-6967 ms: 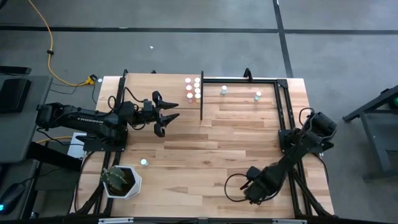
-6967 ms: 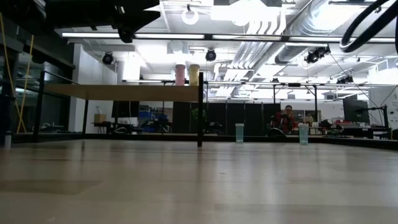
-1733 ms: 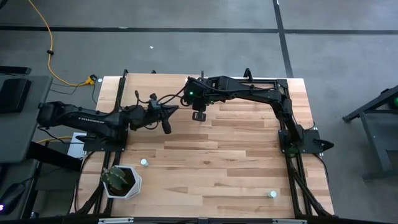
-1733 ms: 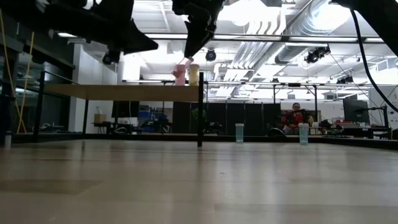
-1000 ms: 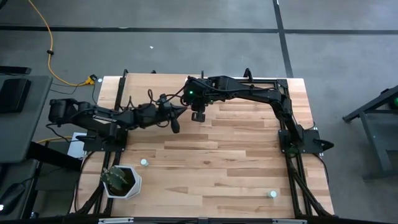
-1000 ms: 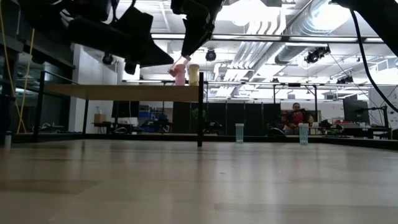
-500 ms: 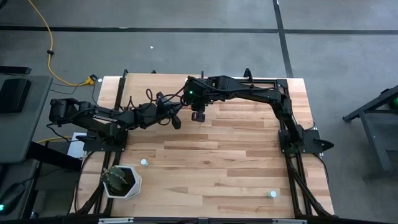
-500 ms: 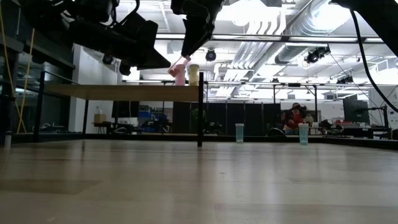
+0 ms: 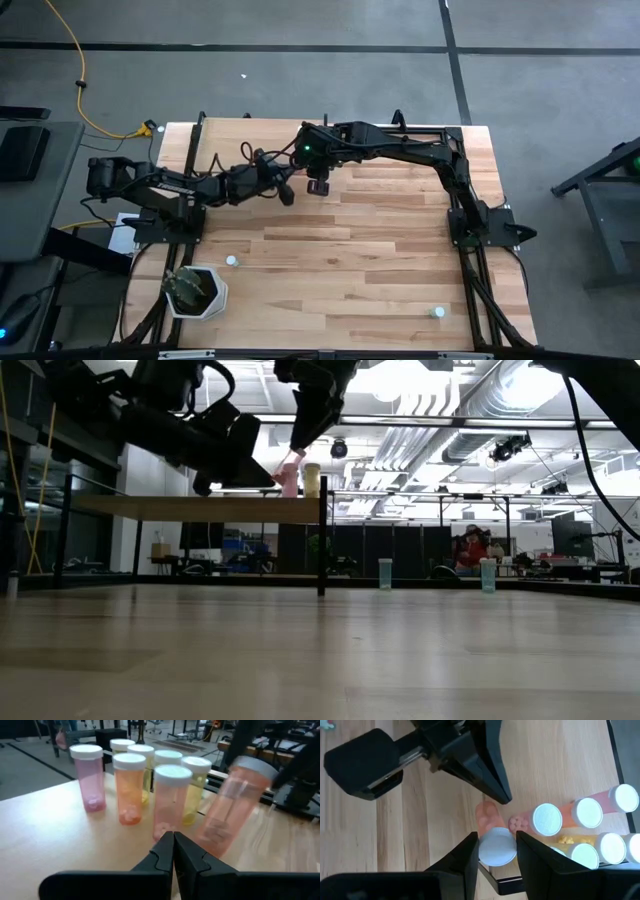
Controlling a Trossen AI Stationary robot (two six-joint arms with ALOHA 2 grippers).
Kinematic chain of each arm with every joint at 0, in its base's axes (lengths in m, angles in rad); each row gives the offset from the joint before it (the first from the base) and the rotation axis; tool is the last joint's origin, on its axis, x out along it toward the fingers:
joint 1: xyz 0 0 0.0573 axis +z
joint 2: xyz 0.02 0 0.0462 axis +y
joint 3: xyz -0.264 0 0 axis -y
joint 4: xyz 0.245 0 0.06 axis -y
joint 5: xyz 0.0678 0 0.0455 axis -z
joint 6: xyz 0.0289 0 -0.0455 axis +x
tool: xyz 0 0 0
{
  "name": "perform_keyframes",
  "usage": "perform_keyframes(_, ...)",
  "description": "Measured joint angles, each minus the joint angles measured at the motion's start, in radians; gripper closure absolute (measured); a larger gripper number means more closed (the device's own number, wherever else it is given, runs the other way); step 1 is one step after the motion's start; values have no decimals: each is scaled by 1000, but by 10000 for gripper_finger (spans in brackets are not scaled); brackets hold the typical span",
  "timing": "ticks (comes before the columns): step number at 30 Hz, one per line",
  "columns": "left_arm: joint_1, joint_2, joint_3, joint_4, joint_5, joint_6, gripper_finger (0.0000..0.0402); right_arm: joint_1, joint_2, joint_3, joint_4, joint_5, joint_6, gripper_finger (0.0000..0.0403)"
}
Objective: Pick and place medicine bottles onto shelf by color
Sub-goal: Put the orange pill bottle on the shelf
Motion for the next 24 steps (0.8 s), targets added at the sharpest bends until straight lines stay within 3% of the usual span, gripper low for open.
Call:
perform_keyframes(14,4,-24,0,14,28,25,401,-1,0,0,10,22,0,297)
perform_keyframes(24,-4,-89,0,-71,21,34,401,-13,0,0,0,25,1,297)
